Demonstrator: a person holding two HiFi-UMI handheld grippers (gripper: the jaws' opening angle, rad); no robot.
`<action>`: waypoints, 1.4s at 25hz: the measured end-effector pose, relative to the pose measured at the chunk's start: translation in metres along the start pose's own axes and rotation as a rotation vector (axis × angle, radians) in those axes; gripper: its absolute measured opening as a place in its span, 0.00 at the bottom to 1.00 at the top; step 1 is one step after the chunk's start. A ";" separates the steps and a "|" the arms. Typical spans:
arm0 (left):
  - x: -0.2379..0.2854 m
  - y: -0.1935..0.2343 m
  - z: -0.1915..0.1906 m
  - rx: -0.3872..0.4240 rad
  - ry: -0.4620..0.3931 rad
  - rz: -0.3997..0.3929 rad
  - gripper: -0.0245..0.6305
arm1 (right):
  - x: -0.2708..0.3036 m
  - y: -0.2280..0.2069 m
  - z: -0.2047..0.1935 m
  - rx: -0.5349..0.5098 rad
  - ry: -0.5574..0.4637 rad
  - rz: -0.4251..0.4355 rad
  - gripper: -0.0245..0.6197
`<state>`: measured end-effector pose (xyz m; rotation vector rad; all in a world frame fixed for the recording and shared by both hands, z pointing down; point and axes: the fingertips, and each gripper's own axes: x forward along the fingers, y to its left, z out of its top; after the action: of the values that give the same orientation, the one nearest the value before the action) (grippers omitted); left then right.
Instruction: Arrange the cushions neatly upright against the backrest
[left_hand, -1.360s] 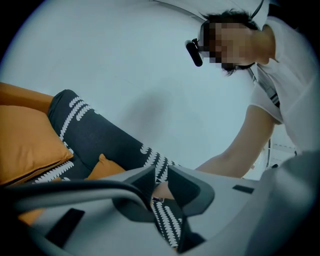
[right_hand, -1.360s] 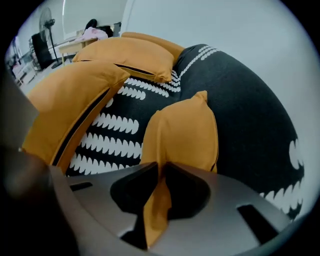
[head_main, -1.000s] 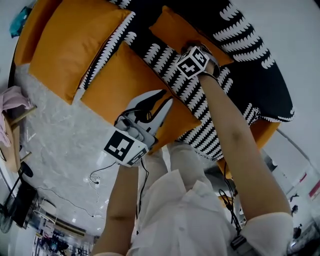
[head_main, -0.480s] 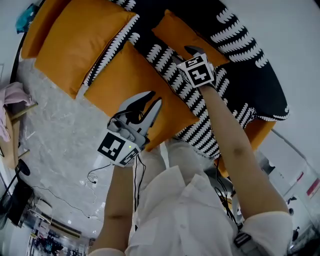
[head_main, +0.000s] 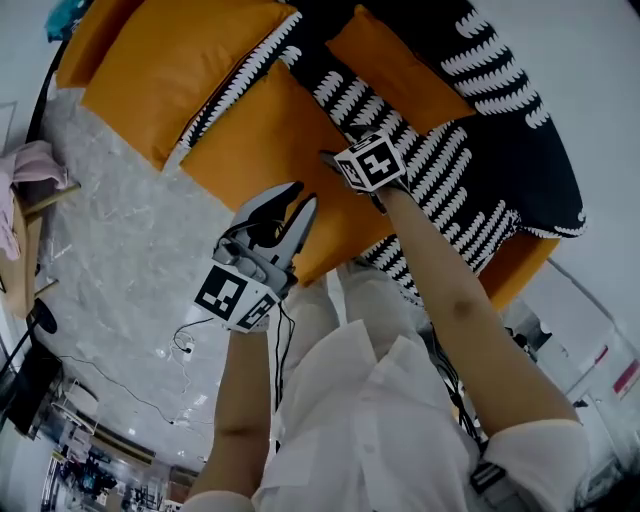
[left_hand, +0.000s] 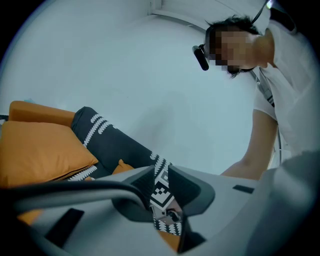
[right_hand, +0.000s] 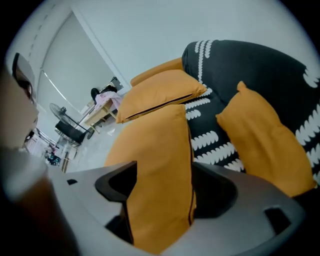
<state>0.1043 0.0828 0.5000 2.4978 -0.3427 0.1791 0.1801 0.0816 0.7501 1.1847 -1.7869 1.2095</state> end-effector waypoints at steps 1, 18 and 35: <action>-0.004 0.001 -0.002 -0.002 -0.003 0.004 0.18 | 0.005 0.011 -0.005 0.007 0.014 0.023 0.56; -0.066 0.024 -0.030 -0.042 -0.038 0.093 0.18 | 0.073 0.053 -0.049 -0.044 0.229 -0.072 0.60; -0.099 0.000 -0.007 -0.015 -0.001 0.086 0.18 | 0.023 0.118 -0.044 -0.065 0.195 -0.053 0.06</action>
<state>0.0093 0.1073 0.4855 2.4697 -0.4504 0.2093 0.0636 0.1349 0.7462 1.0335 -1.6281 1.1847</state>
